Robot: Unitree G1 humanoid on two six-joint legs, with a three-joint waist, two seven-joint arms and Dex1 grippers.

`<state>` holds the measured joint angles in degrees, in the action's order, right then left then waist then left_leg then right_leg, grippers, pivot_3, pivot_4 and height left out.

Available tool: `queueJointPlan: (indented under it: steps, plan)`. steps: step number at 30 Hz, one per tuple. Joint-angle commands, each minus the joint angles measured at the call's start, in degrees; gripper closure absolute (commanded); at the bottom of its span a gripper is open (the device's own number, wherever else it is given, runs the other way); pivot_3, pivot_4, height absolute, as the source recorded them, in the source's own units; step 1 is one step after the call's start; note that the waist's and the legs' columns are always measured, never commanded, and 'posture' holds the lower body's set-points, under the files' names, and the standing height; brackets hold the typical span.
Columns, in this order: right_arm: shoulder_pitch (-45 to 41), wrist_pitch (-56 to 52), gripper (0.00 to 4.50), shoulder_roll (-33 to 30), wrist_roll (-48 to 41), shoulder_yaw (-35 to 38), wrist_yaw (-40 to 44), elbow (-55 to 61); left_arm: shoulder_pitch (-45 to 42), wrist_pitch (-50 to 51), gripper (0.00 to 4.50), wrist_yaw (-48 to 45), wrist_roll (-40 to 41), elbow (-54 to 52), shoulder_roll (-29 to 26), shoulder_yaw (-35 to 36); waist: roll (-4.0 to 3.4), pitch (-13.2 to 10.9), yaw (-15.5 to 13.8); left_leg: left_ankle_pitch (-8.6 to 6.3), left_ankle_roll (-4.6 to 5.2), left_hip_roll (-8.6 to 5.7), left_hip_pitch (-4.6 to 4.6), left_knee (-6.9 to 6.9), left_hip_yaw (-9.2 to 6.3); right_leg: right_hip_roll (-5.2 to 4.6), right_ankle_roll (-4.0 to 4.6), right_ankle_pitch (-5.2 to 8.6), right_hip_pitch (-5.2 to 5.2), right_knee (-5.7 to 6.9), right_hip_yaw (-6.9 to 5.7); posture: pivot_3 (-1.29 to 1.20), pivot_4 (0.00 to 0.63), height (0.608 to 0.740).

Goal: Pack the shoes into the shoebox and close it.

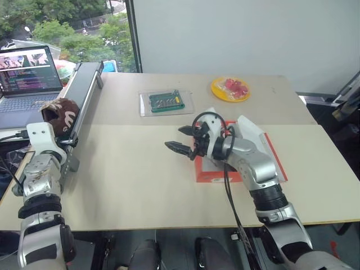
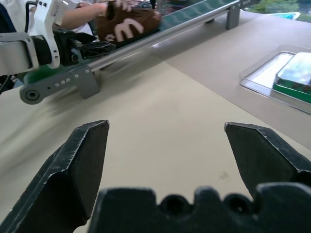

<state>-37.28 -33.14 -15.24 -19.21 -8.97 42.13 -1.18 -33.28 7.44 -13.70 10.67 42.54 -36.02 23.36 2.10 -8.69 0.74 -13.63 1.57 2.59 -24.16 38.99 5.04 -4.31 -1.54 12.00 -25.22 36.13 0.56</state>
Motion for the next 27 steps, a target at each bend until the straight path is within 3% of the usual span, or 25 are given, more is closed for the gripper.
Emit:
queueJointPlan:
  steps: [1, 5, 8, 11, 13, 18, 20, 25, 27]
  plan:
    - [0.02, -0.39, 0.0, -0.89, -0.38, 1.18, -0.45, 3.45, -2.92, -2.93, 0.08, 0.69, -0.83, 1.54, -2.44, -0.12, 0.0, 0.0, 0.0, 0.0, 0.0, 0.0, 0.0, 0.0, 0.0, 0.0, 0.0, 0.0, 0.0, 0.0, 0.0, 0.0, 0.15, 0.74]
    - [0.03, -0.51, 0.0, -1.55, -0.44, 1.12, -0.58, 3.55, -3.36, -3.86, 0.08, 0.92, -0.89, 3.62, -2.82, -0.03, 0.01, 0.01, -0.03, 0.0, 0.0, -0.01, 0.0, 0.01, 0.0, -0.01, 0.0, 0.0, 0.02, 0.01, 0.0, 0.0, 0.15, 0.74]
    - [-0.42, -0.63, 0.0, -1.71, -0.36, 1.05, -0.73, 3.15, -3.41, -4.49, 0.77, -0.13, -0.06, 3.8, -2.36, 0.28, 0.01, 0.01, -0.13, 0.0, 0.0, -0.01, -0.01, 0.0, 0.0, -0.01, 0.0, 0.0, 0.01, 0.02, -0.01, 0.0, 0.15, 0.74]
    - [-0.7, -0.72, 0.0, -1.94, -0.3, 1.08, -0.76, 2.94, -3.38, -4.69, 1.86, -2.07, 1.37, 3.05, -1.52, 0.61, 0.01, 0.01, -0.22, 0.0, 0.0, -0.01, 0.0, 0.03, 0.0, -0.01, 0.0, 0.0, 0.01, 0.02, -0.01, 0.0, 0.15, 0.74]
    - [-0.99, -0.8, 0.0, -2.11, -0.12, 0.99, -0.82, 2.76, -3.33, -4.14, 2.36, -2.5, 0.95, 2.31, -1.36, -0.43, 0.01, 0.01, -0.23, 0.0, 0.0, -0.01, 0.0, 0.03, 0.0, -0.01, 0.0, 0.0, 0.02, 0.01, -0.01, 0.0, 0.15, 0.74]
    - [-2.26, -1.58, 0.0, -1.74, -1.06, 2.29, -1.68, 1.84, -4.31, -2.34, 2.58, -4.74, 2.7, -4.1, 0.74, -1.92, 0.01, 0.01, -0.63, 0.0, 0.0, -0.02, -0.02, 0.03, -0.01, -0.01, 0.0, 0.0, 0.03, 0.03, -0.02, 0.0, 0.15, 0.74]
    - [-3.62, -3.97, 0.0, 0.13, -4.52, 6.09, -3.68, 1.26, -4.99, -1.64, 2.58, -5.16, 3.47, -7.99, 1.81, -2.28, 0.03, 0.01, -0.65, 0.0, 0.0, -0.03, -0.06, 0.07, -0.01, -0.01, -0.01, 0.0, 0.03, 0.04, -0.03, 0.0, 0.15, 0.74]
    - [-8.57, -10.06, 0.0, 4.02, -10.69, 16.01, -12.41, -1.98, -5.4, 4.01, 2.58, -7.15, 7.2, -22.9, 6.78, -5.38, 0.09, -0.02, -0.54, 0.01, -0.01, 0.01, -0.13, 0.07, -0.04, 0.02, 0.0, -0.03, 0.0, 0.1, -0.03, 0.0, 0.15, 0.74]
    - [-11.76, -12.6, 0.0, 5.29, -10.52, 20.77, -20.96, -6.49, -4.84, 7.57, 2.58, -6.62, 9.42, -30.9, 10.8, -8.02, 0.09, -0.02, -0.49, 0.01, 0.0, 0.01, -0.12, 0.06, -0.04, 0.0, -0.01, -0.03, 0.01, 0.09, -0.01, 0.0, 0.15, 0.74]
